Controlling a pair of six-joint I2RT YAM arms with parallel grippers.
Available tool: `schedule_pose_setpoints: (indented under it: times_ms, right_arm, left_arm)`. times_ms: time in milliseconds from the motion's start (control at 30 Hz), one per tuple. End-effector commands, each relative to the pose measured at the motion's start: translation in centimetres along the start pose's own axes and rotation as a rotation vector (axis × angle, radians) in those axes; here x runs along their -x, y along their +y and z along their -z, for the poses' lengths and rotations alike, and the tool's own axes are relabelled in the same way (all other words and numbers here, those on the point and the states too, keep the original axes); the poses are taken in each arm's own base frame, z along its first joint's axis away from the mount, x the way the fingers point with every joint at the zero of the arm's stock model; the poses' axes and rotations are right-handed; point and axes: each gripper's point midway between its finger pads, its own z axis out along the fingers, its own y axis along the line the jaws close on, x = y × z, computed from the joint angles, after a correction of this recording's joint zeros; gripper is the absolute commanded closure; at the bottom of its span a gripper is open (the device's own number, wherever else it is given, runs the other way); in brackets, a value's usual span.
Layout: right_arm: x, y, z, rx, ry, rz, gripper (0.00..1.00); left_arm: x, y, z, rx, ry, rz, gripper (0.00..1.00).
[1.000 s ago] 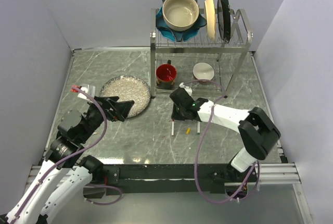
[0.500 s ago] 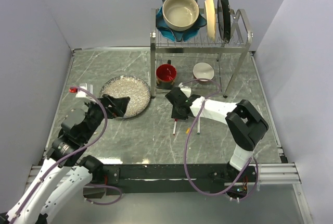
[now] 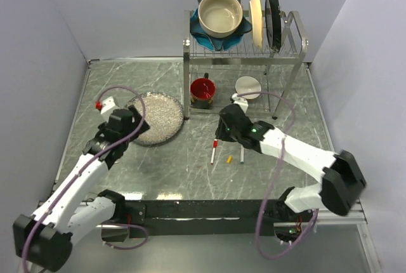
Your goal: Insert the pens into the pen caps
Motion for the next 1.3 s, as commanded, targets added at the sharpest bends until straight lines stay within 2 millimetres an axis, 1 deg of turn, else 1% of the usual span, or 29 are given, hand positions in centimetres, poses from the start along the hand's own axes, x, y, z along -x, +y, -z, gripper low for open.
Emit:
schedule_pose_setpoints:
  times_ms: [0,33,67,100,133,167,200,233,267,300,333,400,433,467,500,567,667,767,867,900,967,1000,1067,1100,1133,1167,1200,1233,1267]
  right_arm:
    - [0.7,1.9,2.5,0.183,-0.046,0.005,0.6]
    - [0.3,1.9,2.8,0.208,-0.044,0.004,0.6]
    - [0.4,2.5,3.1,0.242,-0.052,0.0,0.6]
    - [0.3,2.7,3.3,0.268,-0.049,-0.002,0.6]
    - [-0.4,3.0,3.6,0.306,-0.032,0.006,0.6]
    - [-0.4,3.5,3.8,0.334,-0.035,0.007,0.6]
    - [-0.6,3.5,3.9,0.348,-0.032,0.011,0.6]
    - [-0.7,3.8,4.0,0.363,-0.027,0.014,0.61]
    - [-0.5,3.8,4.1,0.366,-0.033,0.016,0.61]
    - [-0.3,3.9,4.3,0.373,-0.04,0.02,0.61]
    - [-0.6,4.3,4.6,0.399,-0.026,0.028,0.61]
    - [-0.2,4.5,4.9,0.41,-0.04,0.034,0.62]
    - [-0.2,4.5,4.9,0.412,-0.043,0.035,0.62]
    - [0.0,4.6,5.1,0.42,-0.049,0.039,0.62]
    - [-0.1,4.7,5.2,0.426,-0.048,0.04,0.62]
    - [-0.2,4.7,5.2,0.433,-0.044,0.04,0.62]
    - [-0.4,4.8,5.0,0.435,-0.035,0.049,0.61]
    - [-0.6,4.7,4.7,0.426,-0.026,0.054,0.62]
    - [-0.5,4.8,4.6,0.425,-0.029,0.055,0.62]
    - [-0.5,4.8,4.6,0.425,-0.029,0.054,0.62]
    - [-0.5,4.9,4.7,0.43,-0.032,0.059,0.62]
    - [-0.4,4.8,4.7,0.431,-0.033,0.061,0.62]
    - [-0.6,4.9,4.8,0.44,-0.03,0.064,0.62]
    - [-0.6,4.9,4.9,0.444,-0.029,0.064,0.62]
    - [-0.7,5.0,4.9,0.449,-0.026,0.064,0.62]
    - [-0.7,5.0,4.9,0.45,-0.028,0.065,0.62]
    - [-0.8,4.9,4.8,0.448,-0.029,0.062,0.62]
    - [-0.8,4.7,4.6,0.439,-0.034,0.055,0.62]
    - [-0.8,4.6,4.5,0.435,-0.033,0.055,0.62]
  left_arm:
    - [2.0,4.4,-1.6,0.149,-0.001,0.155,0.0]
    - [1.7,5.7,-2.1,0.176,0.009,0.177,0.01]
    - [2.5,7.7,-2.5,0.225,-0.013,0.234,0.01]
    - [2.5,8.6,-2.8,0.24,-0.01,0.259,0.01]
    - [1.9,9.0,-3.3,0.227,0.018,0.281,0.01]
    - [2.0,10.6,-3.5,0.267,0.015,0.325,0.01]
    - [1.4,11.5,-3.7,0.293,0.031,0.355,0.01]
    - [0.7,12.0,-4.0,0.316,0.05,0.419,0.02]
    - [0.5,12.8,-4.3,0.335,0.051,0.47,0.03]
    - [-0.6,13.4,-4.5,0.353,0.071,0.507,0.05]
    - [-1.2,13.5,-4.9,0.362,0.089,0.559,0.06]
    - [-1.9,14.1,-5.3,0.393,0.092,0.605,0.06]
    - [-2.3,14.7,-5.5,0.437,0.096,0.623,0.05]
    - [-2.8,16.1,-5.0,0.522,0.086,0.64,0.05]
    - [-2.6,16.5,-5.0,0.567,0.06,0.701,0.04]
    - [-2.9,17.7,-4.7,0.646,0.03,0.745,0.05]
    - [-3.2,18.4,-4.4,0.702,-0.008,0.816,0.05]
    - [-2.3,18.5,-4.4,0.701,-0.04,0.819,0.06]
    - [0.7,18.1,-4.4,0.661,-0.081,0.684,0.06]
    - [2.3,17.8,-4.4,0.633,-0.085,0.569,0.03]
    - [5.7,16.6,-4.6,0.564,-0.132,0.462,0.02]
    - [6.5,16.1,-4.8,0.529,-0.109,0.351,0.02]
    - [9.8,13.8,-5.4,0.413,-0.14,0.236,0.03]
    - [10.1,13.4,-5.8,0.38,-0.103,0.11,0.04]
    - [10.0,11.5,-6.3,0.277,-0.053,0.049,0.05]
    - [10.8,10.2,-6.5,0.221,-0.046,-0.019,0.09]
    - [10.3,9.8,-7.1,0.204,-0.005,-0.152,0.18]
    - [9.7,8.4,-7.5,0.189,0.003,-0.237,0.18]
    - [9.1,7.9,-8.0,0.162,0.013,-0.366,0.18]
